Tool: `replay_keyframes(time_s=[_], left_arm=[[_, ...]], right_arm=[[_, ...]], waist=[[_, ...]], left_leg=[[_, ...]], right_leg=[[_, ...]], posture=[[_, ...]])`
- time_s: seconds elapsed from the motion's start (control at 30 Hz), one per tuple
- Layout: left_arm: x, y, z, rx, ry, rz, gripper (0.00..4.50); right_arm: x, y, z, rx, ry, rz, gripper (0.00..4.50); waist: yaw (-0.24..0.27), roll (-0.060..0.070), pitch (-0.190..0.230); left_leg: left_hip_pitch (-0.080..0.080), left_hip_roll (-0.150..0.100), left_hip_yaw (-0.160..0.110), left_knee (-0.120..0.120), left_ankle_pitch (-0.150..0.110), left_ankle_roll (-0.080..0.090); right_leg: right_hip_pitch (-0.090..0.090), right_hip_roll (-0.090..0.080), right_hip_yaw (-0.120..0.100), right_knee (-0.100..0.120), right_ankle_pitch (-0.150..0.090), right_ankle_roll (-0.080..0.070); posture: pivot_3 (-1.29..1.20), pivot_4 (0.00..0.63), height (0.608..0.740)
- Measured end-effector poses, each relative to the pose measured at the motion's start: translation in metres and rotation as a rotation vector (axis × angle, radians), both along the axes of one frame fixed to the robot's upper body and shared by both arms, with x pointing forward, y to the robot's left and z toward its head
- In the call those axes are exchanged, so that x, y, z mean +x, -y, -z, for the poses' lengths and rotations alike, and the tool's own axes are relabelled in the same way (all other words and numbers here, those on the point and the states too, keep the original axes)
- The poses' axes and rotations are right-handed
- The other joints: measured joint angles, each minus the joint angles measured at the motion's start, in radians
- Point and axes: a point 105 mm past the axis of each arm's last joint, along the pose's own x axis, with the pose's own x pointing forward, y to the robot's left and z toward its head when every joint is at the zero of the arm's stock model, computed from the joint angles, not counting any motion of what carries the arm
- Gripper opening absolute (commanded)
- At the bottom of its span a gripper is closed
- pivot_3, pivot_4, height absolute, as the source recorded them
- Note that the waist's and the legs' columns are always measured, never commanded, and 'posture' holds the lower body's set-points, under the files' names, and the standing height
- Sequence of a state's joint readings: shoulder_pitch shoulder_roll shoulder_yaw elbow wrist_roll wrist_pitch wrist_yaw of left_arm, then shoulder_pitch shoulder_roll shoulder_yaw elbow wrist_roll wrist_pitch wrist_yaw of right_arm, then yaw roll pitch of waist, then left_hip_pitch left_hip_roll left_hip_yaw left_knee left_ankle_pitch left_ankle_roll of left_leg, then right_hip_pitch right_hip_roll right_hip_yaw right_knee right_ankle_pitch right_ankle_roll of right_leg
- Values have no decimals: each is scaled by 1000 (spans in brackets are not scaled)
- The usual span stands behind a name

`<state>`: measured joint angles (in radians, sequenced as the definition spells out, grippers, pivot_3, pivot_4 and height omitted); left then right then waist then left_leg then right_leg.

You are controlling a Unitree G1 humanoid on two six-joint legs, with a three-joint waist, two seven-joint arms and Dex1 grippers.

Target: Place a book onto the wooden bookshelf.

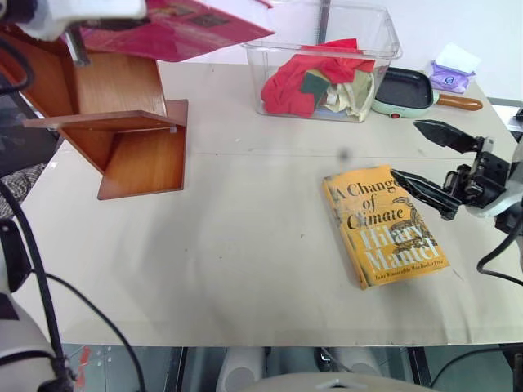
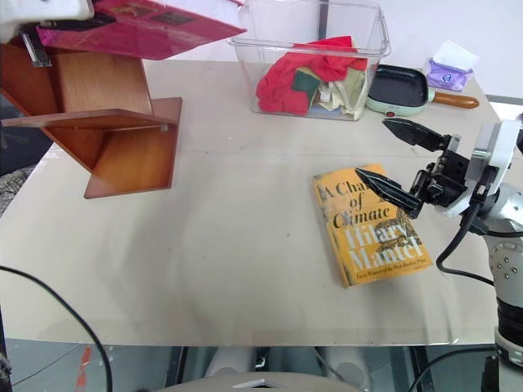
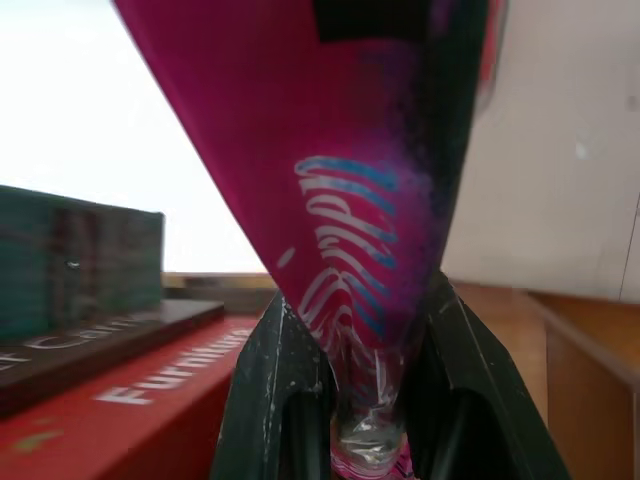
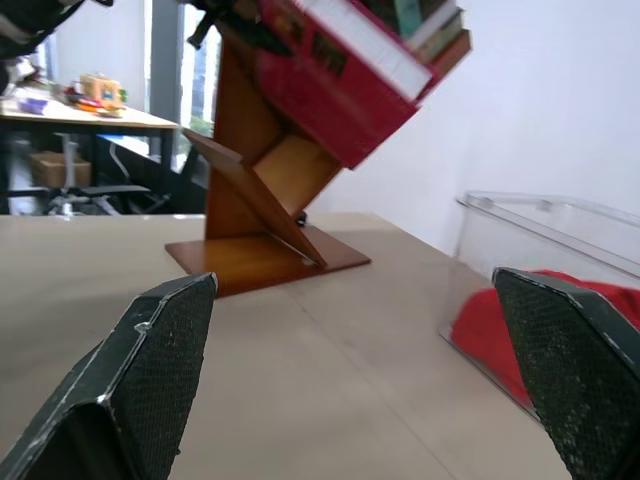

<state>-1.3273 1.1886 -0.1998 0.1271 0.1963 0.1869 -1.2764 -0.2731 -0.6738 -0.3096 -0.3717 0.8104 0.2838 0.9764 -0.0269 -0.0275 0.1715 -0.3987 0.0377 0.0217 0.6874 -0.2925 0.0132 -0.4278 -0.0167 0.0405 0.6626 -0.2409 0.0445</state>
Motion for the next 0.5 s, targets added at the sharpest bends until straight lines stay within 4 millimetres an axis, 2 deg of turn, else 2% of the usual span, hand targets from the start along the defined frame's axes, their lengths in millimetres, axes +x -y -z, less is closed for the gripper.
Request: replay_keyframes(time_s=[0.03, 0.23, 0.37, 0.4, 0.47, 0.5], left_arm=[[-1, -2, 0, 4, -5, -5, 379], [-26, -74, 24, 114, -171, -339, 379], [-33, -82, 38, 133, -207, -379, 379], [-32, -83, 42, 136, -213, -381, 379], [-26, -84, 63, 127, -233, -391, 379], [-24, -83, 66, 122, -218, -393, 379]], right_arm=[[0, 0, 0, 1, 3, -2, 4500], [6, -6, -1, 3, 1, -46, 4500], [6, -18, -5, 8, 23, -95, 4500], [6, -18, -5, 9, 23, -95, 4500], [7, -18, -5, 9, 21, -91, 4500], [7, -18, -5, 10, 21, -87, 4500]], waist=[[1, 0, 0], [-14, 1, 1], [-12, 1, 1], [-13, 0, 0], [-16, 1, 0], [-16, 1, 0]], left_leg=[[0, 0, 0, 0, 0, 0], [-1, 1, 1, -3, 0, 0], [1, 1, 0, -2, 0, 0], [1, 1, 0, -2, 0, 0], [3, 1, 0, -1, 0, 0], [3, 1, 0, 0, 0, 0]], right_leg=[[0, 0, 0, 0, 0, 0], [-5, 1, 2, 1, 0, 0], [-4, 1, 3, 2, 0, 0], [-4, 1, 3, 3, 0, 0], [-4, 1, 5, 5, 0, 0], [-4, 1, 4, 7, 0, 0]], posture=[[0, 150, 714], [0, 150, 714], [0, 150, 714], [0, 150, 714], [0, 150, 714], [0, 150, 714]])
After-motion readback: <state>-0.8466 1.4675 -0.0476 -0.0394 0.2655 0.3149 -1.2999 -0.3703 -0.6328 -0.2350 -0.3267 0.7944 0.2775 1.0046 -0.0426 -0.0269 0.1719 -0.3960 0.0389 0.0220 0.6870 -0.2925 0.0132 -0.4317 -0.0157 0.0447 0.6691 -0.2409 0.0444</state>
